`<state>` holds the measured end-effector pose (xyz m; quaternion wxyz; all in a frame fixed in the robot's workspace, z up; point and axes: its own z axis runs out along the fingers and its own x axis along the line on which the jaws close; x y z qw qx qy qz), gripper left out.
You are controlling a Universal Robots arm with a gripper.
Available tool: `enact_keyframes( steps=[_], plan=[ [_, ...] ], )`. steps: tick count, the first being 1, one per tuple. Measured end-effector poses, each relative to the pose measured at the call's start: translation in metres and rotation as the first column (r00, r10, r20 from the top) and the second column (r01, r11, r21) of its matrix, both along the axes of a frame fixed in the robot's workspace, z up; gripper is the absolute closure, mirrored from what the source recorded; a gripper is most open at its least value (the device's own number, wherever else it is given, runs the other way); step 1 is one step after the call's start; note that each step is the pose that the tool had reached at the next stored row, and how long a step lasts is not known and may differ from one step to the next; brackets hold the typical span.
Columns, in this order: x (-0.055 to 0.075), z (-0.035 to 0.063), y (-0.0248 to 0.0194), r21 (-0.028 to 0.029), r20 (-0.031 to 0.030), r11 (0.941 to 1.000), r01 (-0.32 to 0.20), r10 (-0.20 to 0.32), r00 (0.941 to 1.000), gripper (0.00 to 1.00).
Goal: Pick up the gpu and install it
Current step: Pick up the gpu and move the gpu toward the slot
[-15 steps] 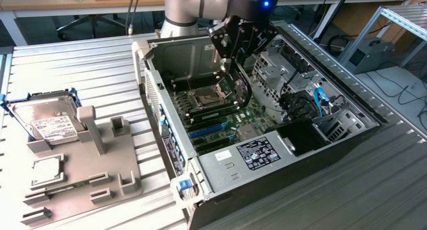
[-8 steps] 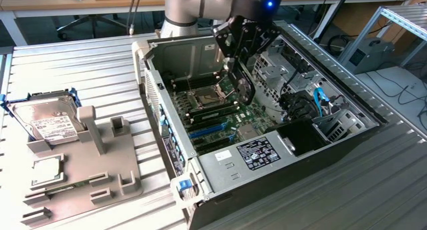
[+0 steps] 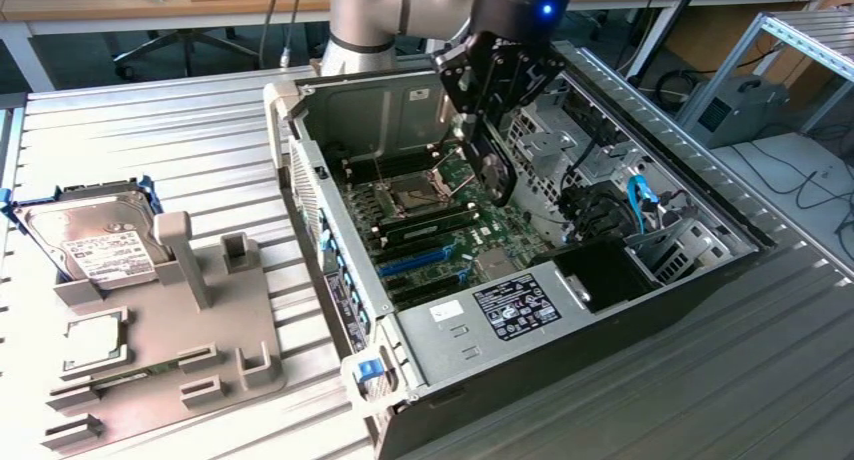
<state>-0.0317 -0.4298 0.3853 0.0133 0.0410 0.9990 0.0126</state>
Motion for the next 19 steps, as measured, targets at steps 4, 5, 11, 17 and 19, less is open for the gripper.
enact_keyframes(
  steps=[4, 5, 11, 17, 19],
  plan=[
    [0.004, -0.0031, 0.0036, 0.0001, 0.0, 1.0, 0.0, 0.0, 1.0, 0.73],
    [0.005, -0.0039, 0.0044, 0.0, 0.0, 1.0, 0.0, 0.0, 1.0, 0.73],
    [0.011, -0.0106, 0.0091, -0.0001, 0.0001, 1.0, 0.0, 0.0, 1.0, 0.73],
    [0.013, -0.0168, 0.01, -0.0005, 0.0, 1.0, 0.0, 0.0, 1.0, 0.73],
    [0.014, -0.0183, 0.0101, -0.0005, 0.0, 1.0, 0.0, 0.0, 1.0, 0.73]
  ],
)
